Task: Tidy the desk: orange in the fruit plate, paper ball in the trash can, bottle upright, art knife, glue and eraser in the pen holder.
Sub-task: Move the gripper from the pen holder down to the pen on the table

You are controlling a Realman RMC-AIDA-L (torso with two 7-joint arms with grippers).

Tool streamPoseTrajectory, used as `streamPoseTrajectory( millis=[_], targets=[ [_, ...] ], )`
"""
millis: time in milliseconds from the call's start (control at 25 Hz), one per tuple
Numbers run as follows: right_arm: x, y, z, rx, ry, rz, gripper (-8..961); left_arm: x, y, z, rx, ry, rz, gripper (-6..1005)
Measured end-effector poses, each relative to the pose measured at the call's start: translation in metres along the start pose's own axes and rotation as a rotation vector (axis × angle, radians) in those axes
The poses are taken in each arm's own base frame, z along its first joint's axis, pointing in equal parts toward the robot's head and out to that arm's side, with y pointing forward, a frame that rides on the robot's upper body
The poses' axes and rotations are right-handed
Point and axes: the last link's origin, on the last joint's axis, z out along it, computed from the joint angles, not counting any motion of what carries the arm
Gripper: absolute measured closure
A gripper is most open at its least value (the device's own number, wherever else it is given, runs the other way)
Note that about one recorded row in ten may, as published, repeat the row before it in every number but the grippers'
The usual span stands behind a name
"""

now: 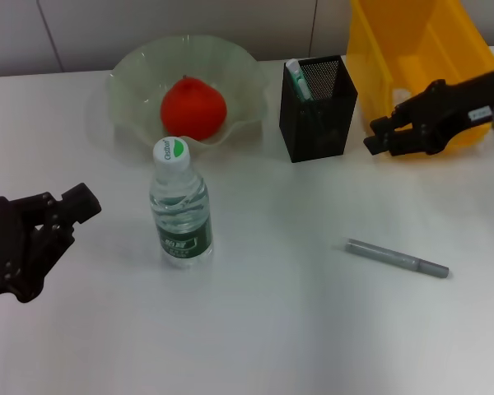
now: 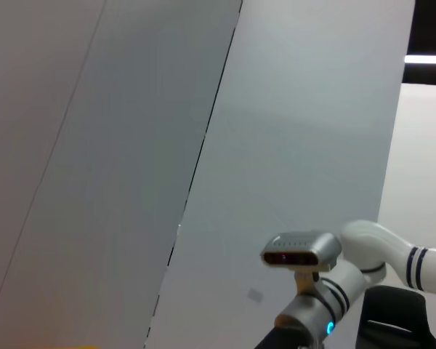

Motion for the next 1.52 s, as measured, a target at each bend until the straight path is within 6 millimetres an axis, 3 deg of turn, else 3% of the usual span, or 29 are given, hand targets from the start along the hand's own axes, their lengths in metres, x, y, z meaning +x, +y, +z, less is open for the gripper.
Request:
streamPoseTrajectory(
  millis=[240, 720, 1520],
  targets=[
    [-0.016, 0.006, -0.002, -0.099, 0.131, -0.02, 679, 0.0, 0.0, 0.0, 0.003, 0.001, -0.001, 964],
    [-0.023, 0.012, 0.015, -0.159, 0.207, 0.022, 685, 0.003, -0.002, -0.002, -0.001, -0.004, 0.001, 964],
    [-0.004, 0.023, 0.049, -0.214, 0.346, 0.042, 695, -0.005, 0.003, -0.005, -0.071, -0.116, -0.027, 963]
  ],
)
